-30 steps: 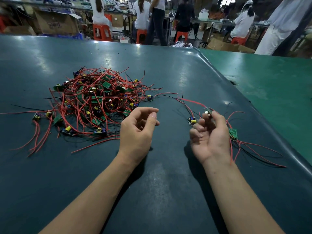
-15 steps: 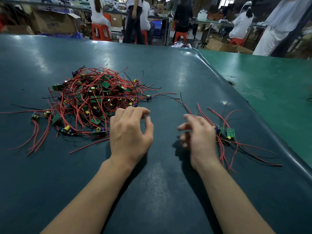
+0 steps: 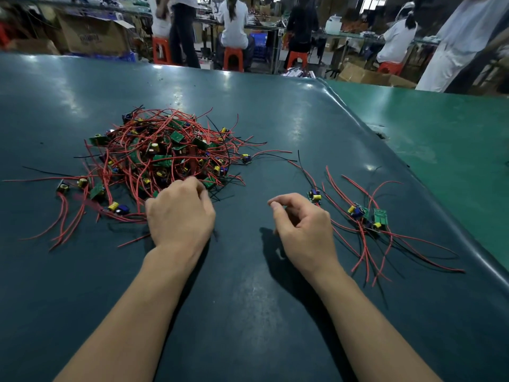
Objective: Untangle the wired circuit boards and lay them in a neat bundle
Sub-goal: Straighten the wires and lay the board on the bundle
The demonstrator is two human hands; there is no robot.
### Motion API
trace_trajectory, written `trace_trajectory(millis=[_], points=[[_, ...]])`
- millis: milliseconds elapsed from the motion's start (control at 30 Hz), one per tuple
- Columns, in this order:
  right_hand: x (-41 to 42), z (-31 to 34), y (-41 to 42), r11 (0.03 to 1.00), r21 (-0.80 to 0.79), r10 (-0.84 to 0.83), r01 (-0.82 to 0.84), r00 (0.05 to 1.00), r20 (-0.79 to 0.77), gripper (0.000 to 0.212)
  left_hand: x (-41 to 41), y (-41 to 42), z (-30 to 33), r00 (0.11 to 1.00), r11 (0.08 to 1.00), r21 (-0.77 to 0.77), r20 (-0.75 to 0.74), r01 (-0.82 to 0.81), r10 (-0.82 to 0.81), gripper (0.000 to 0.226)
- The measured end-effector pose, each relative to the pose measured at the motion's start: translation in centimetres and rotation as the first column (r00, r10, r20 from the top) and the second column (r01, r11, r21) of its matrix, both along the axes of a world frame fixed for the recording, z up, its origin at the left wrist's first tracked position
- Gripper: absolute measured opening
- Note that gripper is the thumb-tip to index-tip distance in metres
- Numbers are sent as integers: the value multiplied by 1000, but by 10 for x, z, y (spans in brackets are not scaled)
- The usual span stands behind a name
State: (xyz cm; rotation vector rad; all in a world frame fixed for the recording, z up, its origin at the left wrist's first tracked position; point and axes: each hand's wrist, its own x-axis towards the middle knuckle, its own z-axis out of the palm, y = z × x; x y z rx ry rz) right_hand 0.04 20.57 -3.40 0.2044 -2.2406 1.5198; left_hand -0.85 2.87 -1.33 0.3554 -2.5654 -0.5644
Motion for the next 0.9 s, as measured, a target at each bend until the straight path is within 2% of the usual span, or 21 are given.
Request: trace_trajectory(millis=[67, 100, 133, 200, 267, 333, 433, 500, 600, 700, 733, 800, 867, 900], points=[[-1, 0, 2, 1000, -10, -8, 8, 1000, 4, 16, 1, 3, 2, 989, 985, 155, -137, 79, -58, 19], [-1, 0, 2, 1000, -15, -7, 7, 1000, 13, 17, 1, 3, 1, 987, 983, 164, -151, 80, -55, 23], [-1, 0, 2, 1000, -25, -3, 3, 1000, 25, 17, 0, 2, 0, 992, 991, 125, -123, 43, -27, 27], [0, 0, 2, 999, -52, 4, -1, 999, 52, 15, -2, -4, -3, 995, 996, -13, 35, -89, 90, 35], [0, 1, 2, 998, -67, 3, 2, 998, 70, 14, -4, -10, -5, 983, 992, -39, 139, -116, 120, 37], [0, 2, 3, 997, -74, 2, 4, 997, 81, 14, -5, -13, -6, 992, 997, 27, 104, -71, 68, 29], [0, 4, 2, 997, -75, 2, 4, 996, 88, 14, -3, -8, -6, 998, 999, 4, 49, -33, 33, 21], [0, 3, 3, 998, -69, -2, 7, 997, 75, 13, -2, -6, -6, 999, 1000, 12, -51, -1, 1, 20], [-2, 2, 4, 999, -50, 1, 3, 998, 64, 12, 0, -2, -2, 951, 992, 86, -300, 97, -68, 19], [0, 1, 1, 991, -48, 126, -122, 988, 93, 10, 4, 6, 2, 871, 963, 120, -464, 243, -162, 16], [0, 0, 1, 981, -51, 191, -186, 976, 107, 10, 5, 11, 2, 847, 947, 121, -490, 299, -205, 14], [2, 0, 2, 963, 13, 265, -268, 958, 107, 23, 10, 23, 0, 804, 888, 134, -499, 440, -324, 11], [2, 3, 2, 957, 27, 285, -289, 954, 94, 25, 13, 35, -3, 771, 774, 258, -482, 579, -417, 10], [2, 6, 1, 957, -32, 290, -288, 953, 90, 21, 12, 39, -4, 759, 717, 325, -488, 617, -432, 10]])
